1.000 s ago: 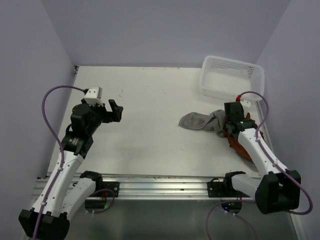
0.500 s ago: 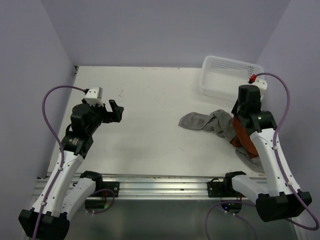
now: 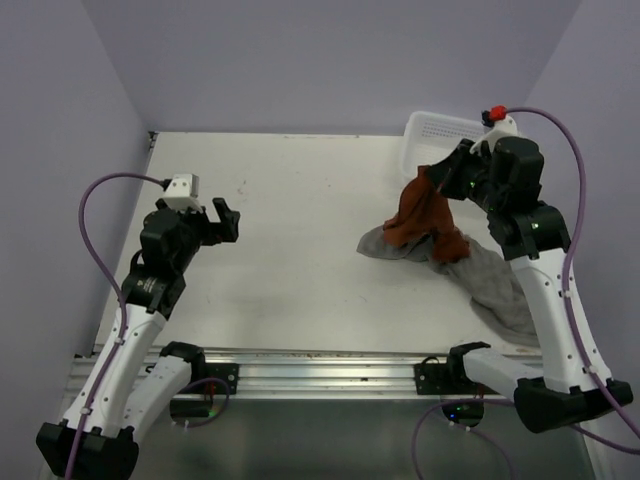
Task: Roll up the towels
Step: Move the towel to the center of the board
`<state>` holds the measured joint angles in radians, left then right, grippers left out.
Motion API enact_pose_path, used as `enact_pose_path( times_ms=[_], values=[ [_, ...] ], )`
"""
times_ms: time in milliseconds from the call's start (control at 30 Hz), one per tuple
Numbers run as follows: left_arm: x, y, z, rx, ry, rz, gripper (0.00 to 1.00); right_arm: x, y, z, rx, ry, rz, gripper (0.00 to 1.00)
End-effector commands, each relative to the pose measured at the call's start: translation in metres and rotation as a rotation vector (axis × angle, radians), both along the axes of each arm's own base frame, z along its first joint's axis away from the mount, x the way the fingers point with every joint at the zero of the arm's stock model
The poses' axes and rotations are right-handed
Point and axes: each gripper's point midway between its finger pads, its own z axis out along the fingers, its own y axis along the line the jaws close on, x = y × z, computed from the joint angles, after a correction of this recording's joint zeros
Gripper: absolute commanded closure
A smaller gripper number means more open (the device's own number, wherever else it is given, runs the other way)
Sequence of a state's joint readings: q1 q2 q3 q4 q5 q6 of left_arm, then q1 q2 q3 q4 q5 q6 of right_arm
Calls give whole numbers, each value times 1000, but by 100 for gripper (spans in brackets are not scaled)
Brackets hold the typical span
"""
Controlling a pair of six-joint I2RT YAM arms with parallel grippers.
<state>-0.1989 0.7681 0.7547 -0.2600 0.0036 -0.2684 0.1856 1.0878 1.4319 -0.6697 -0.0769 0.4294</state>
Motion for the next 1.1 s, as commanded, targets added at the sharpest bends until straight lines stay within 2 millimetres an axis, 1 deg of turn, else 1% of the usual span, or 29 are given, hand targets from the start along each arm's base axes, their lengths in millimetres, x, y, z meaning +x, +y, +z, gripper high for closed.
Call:
enact_pose_path(
  times_ms=[0,33,67,100,133,167,200,233,267,300,367,400,467,500,567,600,633,667,700,733,767,800,833,867,900,967,1000,1033,1067],
  values=[
    [1,18,18,17,-55,96,0,5,67,32,168,-82,271,100],
    [0,21,19,20,-59,112,0,1,89,31,181,-72,332,100],
    [0,22,20,19,-60,122,0,6,103,27,179,-72,356,100],
    [-1,26,22,22,-69,140,0,0,126,25,179,-63,413,100],
    [-2,28,23,23,-69,151,0,-1,138,23,179,-59,438,100],
    [-2,30,23,23,-71,166,0,6,153,16,177,-46,457,100],
    [-3,33,26,22,-79,184,0,5,165,18,181,-46,479,100],
    [-5,39,28,26,-84,215,0,-3,184,17,184,-40,524,100],
    [-6,43,29,24,-89,233,0,-2,196,15,186,-40,544,100],
    [-9,46,33,20,-104,252,0,-4,215,10,187,-20,576,100],
    [-12,56,36,20,-114,305,0,-1,232,4,192,-6,597,100],
    [-15,59,39,18,-126,321,0,0,247,-5,191,18,618,100],
    [-17,64,42,15,-139,352,0,1,261,-13,208,35,644,100],
    [-20,68,47,11,-158,369,0,2,273,-28,218,76,668,86],
    [-21,69,45,13,-163,372,0,7,277,-51,211,135,656,55],
    [-20,67,45,12,-167,359,0,10,277,-62,189,154,643,37],
    [-19,66,43,14,-158,354,0,13,276,-77,164,184,624,33],
    [-18,65,44,16,-155,350,0,14,269,-88,129,214,591,31],
    [-15,62,39,22,-133,335,0,21,258,-98,79,215,531,30],
    [-14,59,38,24,-125,323,0,23,245,-100,45,214,479,29],
    [-12,57,36,25,-117,310,0,26,232,-109,5,220,425,28],
    [-9,52,32,25,-102,285,0,26,221,-112,-30,215,391,27],
    [-8,50,32,25,-97,274,0,38,199,-116,-90,196,271,26],
    [-7,48,31,26,-92,263,0,36,185,-117,-112,203,228,26],
    [-6,44,29,24,-85,240,0,40,166,-132,-136,232,168,30],
    [-6,39,28,21,-90,215,0,43,148,-144,-124,253,115,36],
    [-5,34,28,14,-96,185,0,45,128,-169,-114,311,67,44],
    [-5,31,27,13,-96,169,0,50,122,-178,-87,320,52,47],
    [-3,28,24,15,-84,155,0,48,109,-204,-77,383,36,55]
  ],
)
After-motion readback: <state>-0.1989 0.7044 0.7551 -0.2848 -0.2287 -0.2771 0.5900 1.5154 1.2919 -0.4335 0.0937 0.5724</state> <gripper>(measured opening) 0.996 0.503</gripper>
